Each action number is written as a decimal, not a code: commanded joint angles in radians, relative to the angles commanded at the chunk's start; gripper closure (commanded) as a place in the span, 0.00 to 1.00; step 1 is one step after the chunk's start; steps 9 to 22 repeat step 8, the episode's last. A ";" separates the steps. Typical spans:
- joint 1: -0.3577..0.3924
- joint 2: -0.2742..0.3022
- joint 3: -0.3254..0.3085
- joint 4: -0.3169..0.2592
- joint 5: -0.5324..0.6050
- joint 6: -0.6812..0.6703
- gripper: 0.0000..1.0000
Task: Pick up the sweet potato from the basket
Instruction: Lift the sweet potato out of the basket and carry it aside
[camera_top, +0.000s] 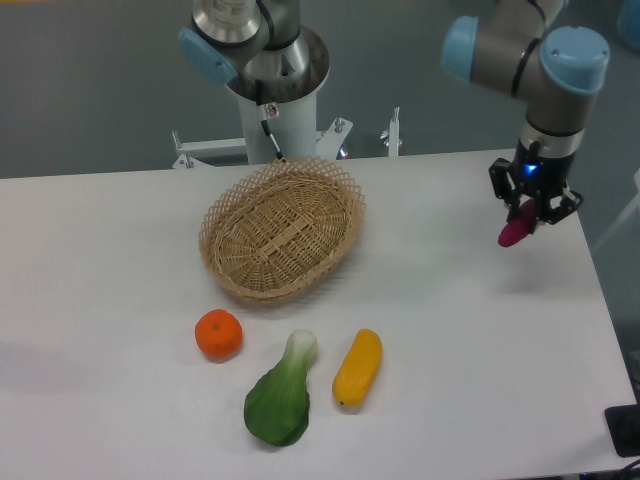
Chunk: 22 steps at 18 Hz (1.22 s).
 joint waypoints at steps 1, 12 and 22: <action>0.000 0.000 0.000 0.000 0.000 0.000 0.87; 0.002 0.000 0.002 -0.002 0.009 0.000 0.87; 0.002 0.000 0.002 -0.002 0.009 0.000 0.87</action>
